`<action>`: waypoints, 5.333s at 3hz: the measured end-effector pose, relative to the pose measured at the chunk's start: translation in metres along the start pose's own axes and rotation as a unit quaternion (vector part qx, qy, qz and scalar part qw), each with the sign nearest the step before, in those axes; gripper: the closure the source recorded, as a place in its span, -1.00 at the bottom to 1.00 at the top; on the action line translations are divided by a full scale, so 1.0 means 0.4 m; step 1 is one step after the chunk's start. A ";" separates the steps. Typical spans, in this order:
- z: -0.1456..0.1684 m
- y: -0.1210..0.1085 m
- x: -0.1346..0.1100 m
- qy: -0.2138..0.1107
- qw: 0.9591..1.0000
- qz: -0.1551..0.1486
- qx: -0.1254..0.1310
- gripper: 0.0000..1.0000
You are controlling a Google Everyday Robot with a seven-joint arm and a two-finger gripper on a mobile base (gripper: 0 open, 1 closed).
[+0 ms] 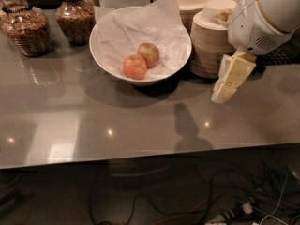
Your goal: Pick apple from white bowl
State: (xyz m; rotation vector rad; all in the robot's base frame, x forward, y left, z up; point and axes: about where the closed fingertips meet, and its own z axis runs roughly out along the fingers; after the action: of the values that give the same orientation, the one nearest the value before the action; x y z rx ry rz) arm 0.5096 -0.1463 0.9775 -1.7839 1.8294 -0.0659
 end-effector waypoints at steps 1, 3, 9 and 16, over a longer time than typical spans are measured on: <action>0.071 -0.070 -0.084 -0.013 0.998 -0.064 0.003 -1.00; 0.194 -0.219 -0.207 -0.018 0.988 -0.152 0.019 -1.00; 0.414 -0.392 -0.237 0.005 0.955 -0.296 0.030 -0.34; 0.605 -0.349 -0.170 0.027 0.950 -0.298 -0.084 0.53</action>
Offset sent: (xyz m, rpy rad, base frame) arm 0.1166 0.1112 -0.0039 -0.1336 -0.1408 0.3195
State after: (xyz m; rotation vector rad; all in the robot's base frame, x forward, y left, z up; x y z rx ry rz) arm 0.7351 -0.0126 0.8593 -2.4222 1.2966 -0.1961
